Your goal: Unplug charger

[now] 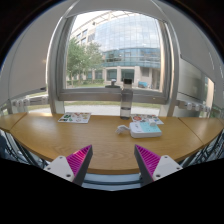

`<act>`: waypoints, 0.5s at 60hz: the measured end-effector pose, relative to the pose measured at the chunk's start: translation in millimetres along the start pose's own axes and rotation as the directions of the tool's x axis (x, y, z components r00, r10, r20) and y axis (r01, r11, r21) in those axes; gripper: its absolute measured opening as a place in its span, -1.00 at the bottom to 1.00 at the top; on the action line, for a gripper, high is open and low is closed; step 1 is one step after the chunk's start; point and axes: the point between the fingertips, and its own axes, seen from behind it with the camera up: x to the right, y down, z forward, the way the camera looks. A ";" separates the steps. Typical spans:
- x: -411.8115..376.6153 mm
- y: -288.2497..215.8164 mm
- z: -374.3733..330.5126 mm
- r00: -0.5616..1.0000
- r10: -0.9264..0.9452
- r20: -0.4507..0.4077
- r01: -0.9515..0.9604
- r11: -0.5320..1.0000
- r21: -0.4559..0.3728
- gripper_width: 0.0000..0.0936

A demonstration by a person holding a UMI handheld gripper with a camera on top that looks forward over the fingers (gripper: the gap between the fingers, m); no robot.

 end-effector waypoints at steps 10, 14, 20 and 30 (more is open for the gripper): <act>64.4 0.8 49.9 0.998 0.014 -0.065 -0.016 1.000 -0.019 0.82; 99.1 -3.8 76.4 0.995 0.008 -0.104 -0.010 1.000 -0.021 0.82; 141.2 -12.4 115.0 0.990 -0.002 -0.142 -0.001 1.000 -0.026 0.82; 188.8 -28.0 181.7 0.990 0.011 -0.139 -0.017 0.999 -0.045 0.81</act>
